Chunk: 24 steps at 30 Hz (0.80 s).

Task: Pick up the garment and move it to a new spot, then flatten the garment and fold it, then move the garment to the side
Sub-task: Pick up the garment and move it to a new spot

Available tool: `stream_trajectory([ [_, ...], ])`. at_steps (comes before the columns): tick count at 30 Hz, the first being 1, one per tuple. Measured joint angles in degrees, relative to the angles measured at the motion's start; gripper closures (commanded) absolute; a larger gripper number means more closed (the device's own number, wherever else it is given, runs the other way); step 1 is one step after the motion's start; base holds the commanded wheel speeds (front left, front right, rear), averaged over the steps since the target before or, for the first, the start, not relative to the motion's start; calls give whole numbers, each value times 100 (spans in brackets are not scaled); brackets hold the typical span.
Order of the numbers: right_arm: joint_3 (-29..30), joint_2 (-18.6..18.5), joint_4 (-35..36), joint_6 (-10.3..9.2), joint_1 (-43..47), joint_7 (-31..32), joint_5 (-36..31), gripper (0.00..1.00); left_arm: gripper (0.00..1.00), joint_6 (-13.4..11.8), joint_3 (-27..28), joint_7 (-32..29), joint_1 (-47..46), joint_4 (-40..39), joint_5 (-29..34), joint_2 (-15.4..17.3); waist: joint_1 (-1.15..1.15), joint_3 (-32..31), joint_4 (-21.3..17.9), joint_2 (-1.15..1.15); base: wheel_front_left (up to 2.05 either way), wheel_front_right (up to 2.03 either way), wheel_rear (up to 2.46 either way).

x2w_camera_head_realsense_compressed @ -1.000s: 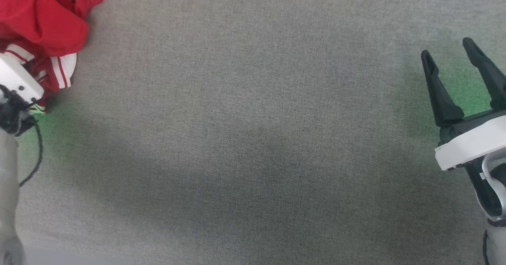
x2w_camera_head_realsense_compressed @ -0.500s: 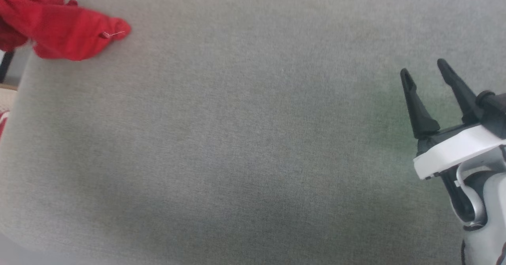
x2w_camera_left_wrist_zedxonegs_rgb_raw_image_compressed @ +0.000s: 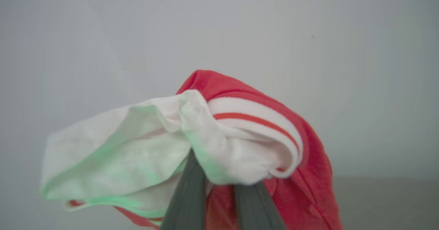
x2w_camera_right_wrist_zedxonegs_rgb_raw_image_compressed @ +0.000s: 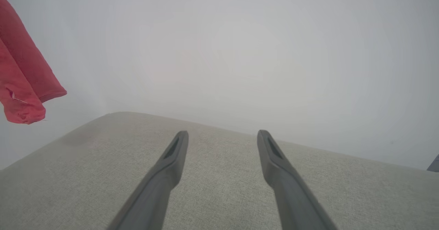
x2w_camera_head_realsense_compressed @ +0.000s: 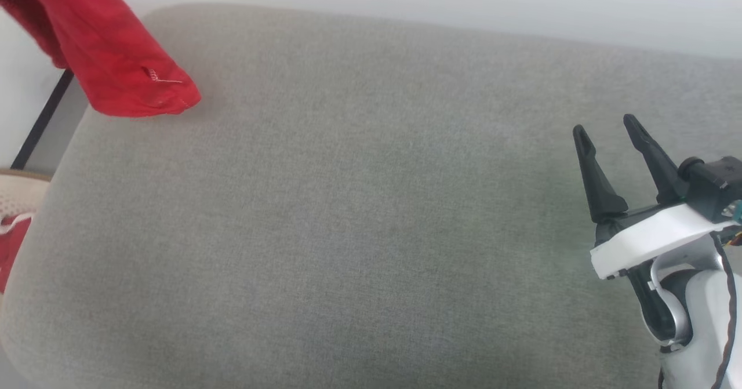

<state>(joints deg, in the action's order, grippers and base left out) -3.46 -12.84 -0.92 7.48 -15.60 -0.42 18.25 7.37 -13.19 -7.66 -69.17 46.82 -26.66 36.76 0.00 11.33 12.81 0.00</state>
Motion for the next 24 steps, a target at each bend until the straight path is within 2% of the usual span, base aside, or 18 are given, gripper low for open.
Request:
stream_trajectory([
  [8, 115, 81, -180, 0, 74, -167, 27, 0, 100, 0, -247, -771, 275, -1504, -258, 188, 0, -271, -243, 0, 0, 0, 0],
  [12, 193, 108, -249, 0, 77, -221, 25, 0, 100, -110, -248, -1223, 513, -2338, -419, 258, 0, -325, -488, 0, 0, 0, 0],
  [18, 490, 88, -333, 0, 112, -334, -4, 0, 100, -493, -345, -1956, 994, -3790, -571, 207, 0, -321, -1015, 0, 0, 0, 0],
  [24, 771, 101, -417, 0, 160, -426, -20, 0, 100, -708, -512, -2381, 1173, -4576, -642, 54, 0, -256, -1384, 0, 0, 0, 0],
])
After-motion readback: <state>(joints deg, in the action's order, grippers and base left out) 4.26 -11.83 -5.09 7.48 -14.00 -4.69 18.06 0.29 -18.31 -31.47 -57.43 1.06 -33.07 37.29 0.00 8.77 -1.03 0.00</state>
